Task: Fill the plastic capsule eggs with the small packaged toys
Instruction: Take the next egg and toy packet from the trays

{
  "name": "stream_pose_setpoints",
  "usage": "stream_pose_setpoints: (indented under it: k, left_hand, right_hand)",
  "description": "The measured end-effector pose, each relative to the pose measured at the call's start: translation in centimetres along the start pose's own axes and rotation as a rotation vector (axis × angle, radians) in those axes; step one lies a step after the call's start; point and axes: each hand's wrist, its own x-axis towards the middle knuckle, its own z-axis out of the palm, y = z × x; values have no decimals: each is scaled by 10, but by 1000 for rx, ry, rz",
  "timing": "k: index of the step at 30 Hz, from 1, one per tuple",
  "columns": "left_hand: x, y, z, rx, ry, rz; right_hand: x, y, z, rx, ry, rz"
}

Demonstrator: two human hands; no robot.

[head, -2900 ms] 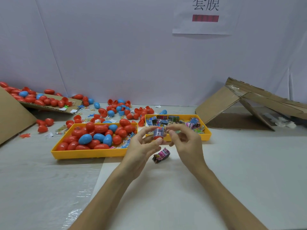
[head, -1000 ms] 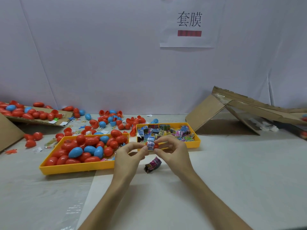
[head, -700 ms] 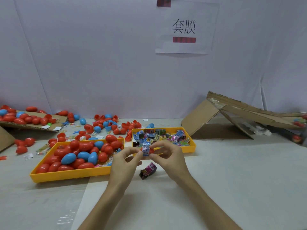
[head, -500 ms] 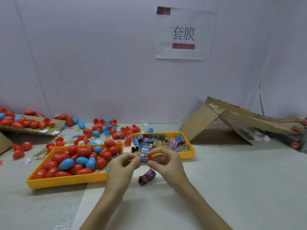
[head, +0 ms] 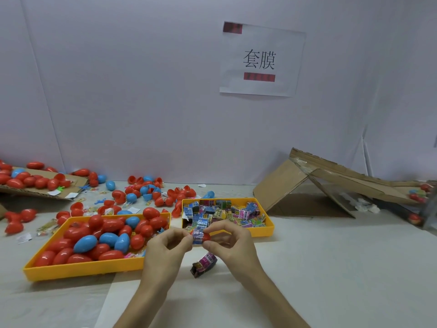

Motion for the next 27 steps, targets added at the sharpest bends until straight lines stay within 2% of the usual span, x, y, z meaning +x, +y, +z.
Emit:
stream_pose_setpoints:
  k: [5, 8, 11, 14, 15, 20, 22, 25, 27]
  left_hand:
    - [-1, 4, 0, -94, -33, -61]
    - [-3, 7, 2, -58, -47, -13]
    - [-8, 3, 3, 238, -146, 133]
    - [-14, -2, 5, 686, -365, 260]
    - [-15, -1, 6, 769, -417, 265]
    - [-8, -2, 3, 779, -462, 218]
    - [-6, -3, 3, 764, -464, 213]
    - [-4, -6, 5, 745, -453, 204]
    - [-4, -7, 6, 779, -460, 190]
  right_hand:
    - [1, 2, -2, 32, 28, 43]
    - [3, 2, -4, 121, 85, 66]
    - [7, 3, -10, 309, 178, 175]
    - [14, 6, -20, 564, 299, 379]
    - [17, 7, -23, 622, 316, 437]
    - [44, 2, -43, 697, 184, 649]
    - [67, -14, -67, 793, 220, 562]
    - [105, -46, -123, 986, 453, 277]
    - [116, -56, -147, 1025, 528, 224]
